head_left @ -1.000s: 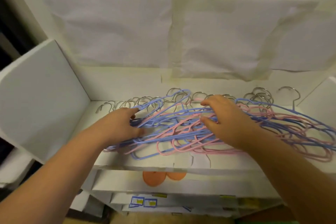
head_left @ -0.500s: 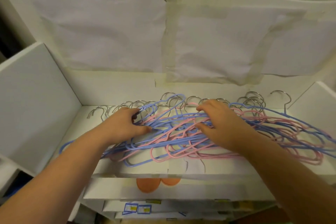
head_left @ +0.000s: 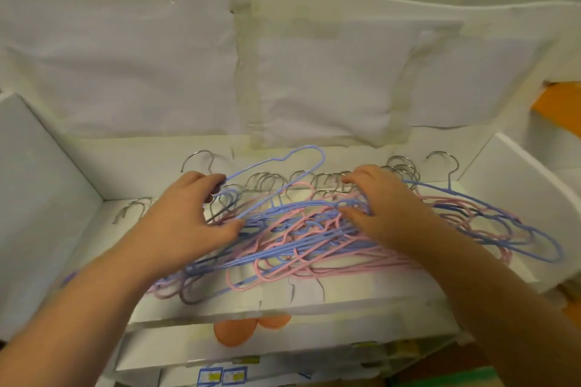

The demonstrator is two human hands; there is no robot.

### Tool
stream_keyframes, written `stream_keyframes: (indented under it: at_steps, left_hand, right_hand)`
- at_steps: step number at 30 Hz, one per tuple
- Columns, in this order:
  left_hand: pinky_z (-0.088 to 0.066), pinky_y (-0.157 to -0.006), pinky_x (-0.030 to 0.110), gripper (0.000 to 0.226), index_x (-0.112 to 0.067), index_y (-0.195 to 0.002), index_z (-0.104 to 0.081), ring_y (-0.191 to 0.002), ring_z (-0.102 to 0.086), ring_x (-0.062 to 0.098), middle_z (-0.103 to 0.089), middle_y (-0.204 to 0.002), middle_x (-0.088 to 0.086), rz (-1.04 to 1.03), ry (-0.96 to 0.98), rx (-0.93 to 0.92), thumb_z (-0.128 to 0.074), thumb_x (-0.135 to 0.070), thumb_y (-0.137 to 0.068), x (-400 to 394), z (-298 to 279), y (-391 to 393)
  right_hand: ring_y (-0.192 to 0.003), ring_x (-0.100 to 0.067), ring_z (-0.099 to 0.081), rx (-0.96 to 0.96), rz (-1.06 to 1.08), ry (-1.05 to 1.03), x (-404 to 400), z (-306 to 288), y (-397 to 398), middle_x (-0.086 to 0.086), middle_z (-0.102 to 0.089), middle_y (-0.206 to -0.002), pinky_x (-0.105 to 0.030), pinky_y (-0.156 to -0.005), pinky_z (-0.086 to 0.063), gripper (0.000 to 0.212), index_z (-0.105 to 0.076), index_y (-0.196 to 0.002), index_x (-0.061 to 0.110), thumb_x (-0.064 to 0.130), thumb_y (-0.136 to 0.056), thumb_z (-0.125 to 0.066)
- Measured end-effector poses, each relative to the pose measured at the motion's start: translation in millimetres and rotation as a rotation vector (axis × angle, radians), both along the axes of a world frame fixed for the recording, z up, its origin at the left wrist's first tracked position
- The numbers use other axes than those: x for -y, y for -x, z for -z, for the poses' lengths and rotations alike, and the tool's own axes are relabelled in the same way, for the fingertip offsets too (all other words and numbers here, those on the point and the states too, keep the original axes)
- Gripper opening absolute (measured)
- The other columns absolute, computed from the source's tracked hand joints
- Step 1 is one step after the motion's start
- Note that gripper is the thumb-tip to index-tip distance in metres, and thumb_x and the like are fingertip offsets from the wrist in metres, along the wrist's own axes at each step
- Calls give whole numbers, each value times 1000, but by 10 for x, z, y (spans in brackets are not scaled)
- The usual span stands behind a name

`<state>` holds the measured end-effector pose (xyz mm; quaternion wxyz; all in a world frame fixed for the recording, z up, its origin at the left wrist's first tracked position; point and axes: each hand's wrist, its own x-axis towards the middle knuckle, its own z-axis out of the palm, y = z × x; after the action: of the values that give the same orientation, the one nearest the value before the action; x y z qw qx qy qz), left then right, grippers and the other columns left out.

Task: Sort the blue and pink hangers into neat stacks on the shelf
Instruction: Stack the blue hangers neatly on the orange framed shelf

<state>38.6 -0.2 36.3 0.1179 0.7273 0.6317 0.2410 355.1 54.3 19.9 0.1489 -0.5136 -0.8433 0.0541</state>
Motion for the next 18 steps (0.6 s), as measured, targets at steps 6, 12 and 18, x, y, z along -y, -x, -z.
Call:
stream_keyframes:
  at_steps: [6, 12, 18]
  left_hand:
    - [-49, -94, 38, 95, -20, -139, -47, -105, -54, 18, -42, -107, -10, 106, -62, -28, -55, -67, -57, -80, 80, -595]
    - [-45, -99, 34, 94, -23, -140, -44, -112, -50, 16, -46, -117, -7, 147, -57, -67, -49, -73, -60, -112, 77, -989]
    - [-45, -98, 35, 102, -22, -142, -43, -110, -50, 16, -46, -118, -6, 89, 3, -26, -47, -77, -56, -61, 71, -1242]
  right_hand:
    - [-128, -26, -41, 161, 297, 133, 103, -91, -964, -5, -40, -143, -39, -105, -38, 102, -32, -148, 31, 88, -65, -47]
    - [-122, -21, -41, 276, 352, 279, 101, -144, -1360, -1, -40, -138, -37, -98, -43, 109, -28, -149, 30, 84, -59, -60]
    - [-116, -19, -47, 258, 272, 325, 72, -234, -1488, 1, -47, -129, -37, -94, -46, 99, -35, -143, 26, 71, -63, -72]
